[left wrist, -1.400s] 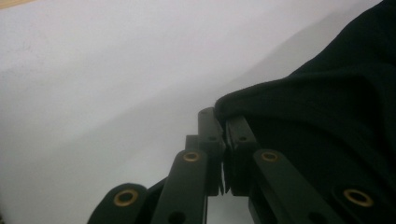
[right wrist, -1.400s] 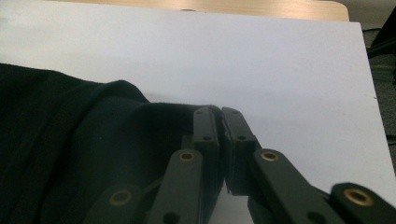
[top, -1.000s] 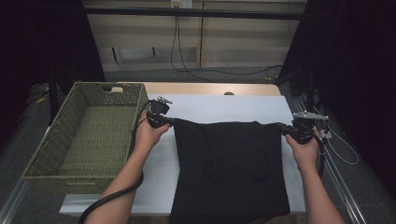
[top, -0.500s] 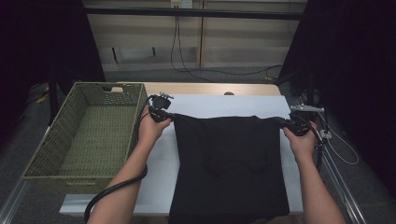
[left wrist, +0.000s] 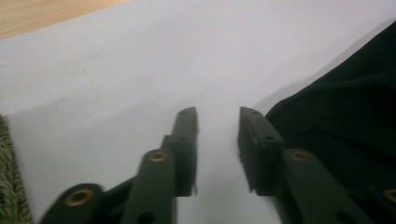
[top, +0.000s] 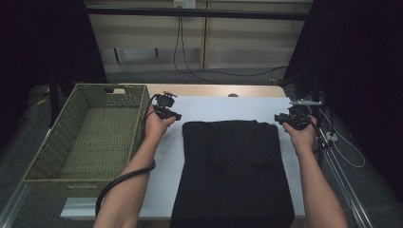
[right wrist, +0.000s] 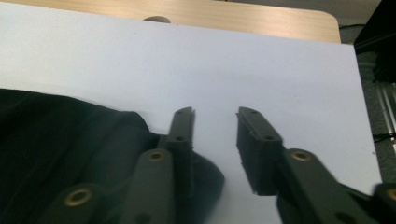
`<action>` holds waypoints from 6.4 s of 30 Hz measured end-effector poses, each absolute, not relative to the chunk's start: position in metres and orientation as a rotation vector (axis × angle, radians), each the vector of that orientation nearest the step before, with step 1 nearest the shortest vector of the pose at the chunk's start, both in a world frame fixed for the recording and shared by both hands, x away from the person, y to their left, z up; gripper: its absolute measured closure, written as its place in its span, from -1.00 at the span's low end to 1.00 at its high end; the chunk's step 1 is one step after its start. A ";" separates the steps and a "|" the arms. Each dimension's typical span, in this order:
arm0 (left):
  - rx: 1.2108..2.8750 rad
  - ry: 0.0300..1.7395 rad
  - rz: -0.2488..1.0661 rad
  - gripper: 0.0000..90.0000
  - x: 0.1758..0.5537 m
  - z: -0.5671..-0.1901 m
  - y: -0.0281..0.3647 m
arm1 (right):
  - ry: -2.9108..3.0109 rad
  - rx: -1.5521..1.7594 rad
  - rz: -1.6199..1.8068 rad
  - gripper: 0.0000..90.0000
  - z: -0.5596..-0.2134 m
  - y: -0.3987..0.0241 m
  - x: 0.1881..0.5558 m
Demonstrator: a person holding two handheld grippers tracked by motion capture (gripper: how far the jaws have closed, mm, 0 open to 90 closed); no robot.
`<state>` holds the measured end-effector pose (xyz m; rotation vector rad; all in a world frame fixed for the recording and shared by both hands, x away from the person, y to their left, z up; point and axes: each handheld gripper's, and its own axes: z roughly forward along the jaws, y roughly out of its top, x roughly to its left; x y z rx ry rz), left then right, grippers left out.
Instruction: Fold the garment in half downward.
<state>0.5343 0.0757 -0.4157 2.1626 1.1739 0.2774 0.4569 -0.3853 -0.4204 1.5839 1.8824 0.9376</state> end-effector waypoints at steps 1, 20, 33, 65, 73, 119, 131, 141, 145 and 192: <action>2.161 1.175 0.271 0.37 0.534 -0.416 0.076 | 1.882 1.592 0.945 0.37 -0.421 -0.386 0.456; 2.102 1.050 0.098 -0.39 0.480 -0.418 0.043 | 2.008 1.560 1.098 -0.11 -0.428 -0.355 0.402; 2.148 0.892 0.029 -0.57 0.446 -0.433 0.034 | 2.085 1.502 1.090 -0.15 -0.441 -0.327 0.370; 2.189 0.643 -0.087 -0.26 0.409 -0.431 0.011 | 2.110 1.476 1.049 0.37 -0.449 -0.328 0.319; 2.293 0.593 -0.127 0.42 0.402 -0.443 0.000 | 2.110 1.513 1.072 0.72 -0.456 -0.332 0.318; 2.299 0.455 -0.233 0.98 0.370 -0.402 0.014 | 2.132 1.380 1.234 0.88 -0.415 -0.342 0.265; 2.320 0.417 -0.264 0.98 0.358 -0.397 0.012 | 2.118 1.393 1.264 0.88 -0.414 -0.352 0.249; 2.325 0.401 -0.299 0.98 0.353 -0.400 0.014 | 2.142 1.378 1.272 0.88 -0.414 -0.351 0.238; 2.317 0.398 -0.300 0.98 0.351 -0.399 0.018 | 2.149 1.367 1.276 0.88 -0.413 -0.349 0.233; 2.267 0.411 -0.328 -0.33 0.350 -0.407 0.027 | 2.203 1.367 1.316 0.03 -0.412 -0.342 0.226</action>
